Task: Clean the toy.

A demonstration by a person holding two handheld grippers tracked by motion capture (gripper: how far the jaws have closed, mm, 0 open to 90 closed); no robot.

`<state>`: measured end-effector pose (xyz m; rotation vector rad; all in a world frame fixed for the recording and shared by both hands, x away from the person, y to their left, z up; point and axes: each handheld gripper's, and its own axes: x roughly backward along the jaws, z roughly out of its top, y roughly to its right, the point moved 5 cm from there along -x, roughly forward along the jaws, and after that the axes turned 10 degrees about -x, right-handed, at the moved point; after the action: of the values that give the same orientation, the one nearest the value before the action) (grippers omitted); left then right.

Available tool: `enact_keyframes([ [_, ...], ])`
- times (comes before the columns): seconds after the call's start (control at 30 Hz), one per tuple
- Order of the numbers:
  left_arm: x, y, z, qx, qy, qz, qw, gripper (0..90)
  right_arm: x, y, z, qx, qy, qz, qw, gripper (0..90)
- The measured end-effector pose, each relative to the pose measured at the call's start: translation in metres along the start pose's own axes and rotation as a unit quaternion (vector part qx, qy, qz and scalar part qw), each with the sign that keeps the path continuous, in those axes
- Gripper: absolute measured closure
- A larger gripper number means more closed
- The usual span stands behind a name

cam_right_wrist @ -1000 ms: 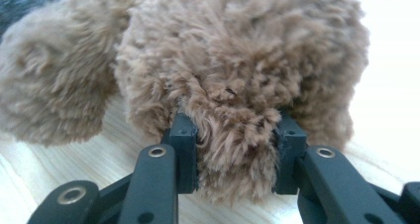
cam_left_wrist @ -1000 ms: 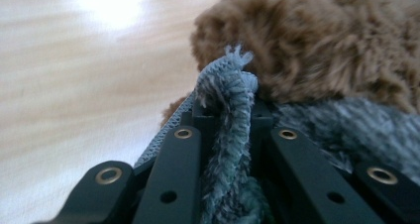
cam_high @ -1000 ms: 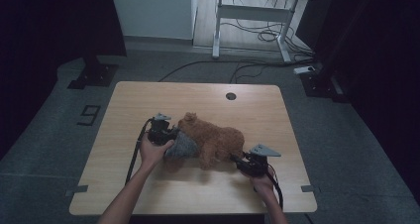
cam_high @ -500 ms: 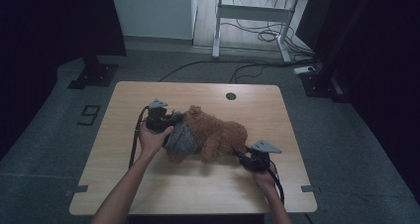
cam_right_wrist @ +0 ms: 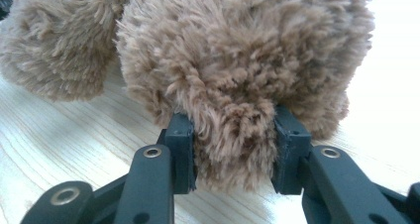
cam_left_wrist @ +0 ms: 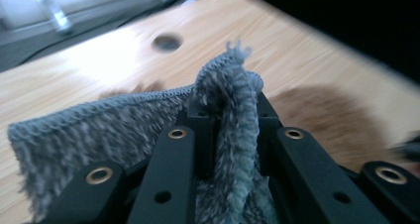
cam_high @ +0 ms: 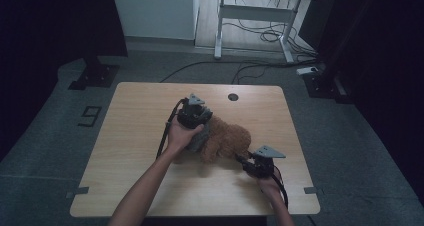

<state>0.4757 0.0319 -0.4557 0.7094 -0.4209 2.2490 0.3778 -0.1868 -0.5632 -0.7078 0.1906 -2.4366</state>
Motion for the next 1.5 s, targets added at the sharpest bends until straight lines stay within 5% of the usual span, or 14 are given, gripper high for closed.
enact_keyframes([
  [0.13,-0.006,-0.007,-0.022,0.030,-0.004,-0.015,0.9994,78.0,0.000,0.001,0.000,-0.005,-0.003,0.000,1.0000,61.8],
  [0.4,0.011,-0.001,-0.064,0.082,0.042,-0.047,0.9946,78.9,-0.001,0.008,0.003,-0.023,-0.004,-0.010,0.9997,61.5],
  [0.5,0.014,0.003,-0.072,0.088,0.051,-0.052,0.9935,79.0,-0.002,0.012,0.005,-0.030,-0.005,-0.018,0.9994,60.6],
  [0.8,0.021,0.010,-0.081,0.095,0.063,-0.059,0.9917,79.0,0.012,0.008,0.014,-0.047,-0.015,-0.005,0.9988,21.7],
  [0.9,0.024,0.014,-0.085,0.093,0.067,-0.059,0.9916,79.0,0.011,0.000,0.025,-0.067,-0.001,0.017,0.9976,15.1],
  [1.1,0.030,0.019,-0.092,0.094,0.073,-0.062,0.9910,78.8,-0.013,-0.008,0.041,-0.089,-0.005,0.003,0.9960,6.1],
  [1.3,0.039,0.021,-0.088,0.096,0.073,-0.067,0.9905,78.5,-0.018,-0.010,0.033,-0.046,-0.012,0.004,0.9988,30.5],
  [1.5,0.052,0.037,-0.047,0.043,0.085,-0.054,0.9940,78.7,-0.009,-0.008,0.022,-0.018,0.002,0.023,0.9996,42.4],
])
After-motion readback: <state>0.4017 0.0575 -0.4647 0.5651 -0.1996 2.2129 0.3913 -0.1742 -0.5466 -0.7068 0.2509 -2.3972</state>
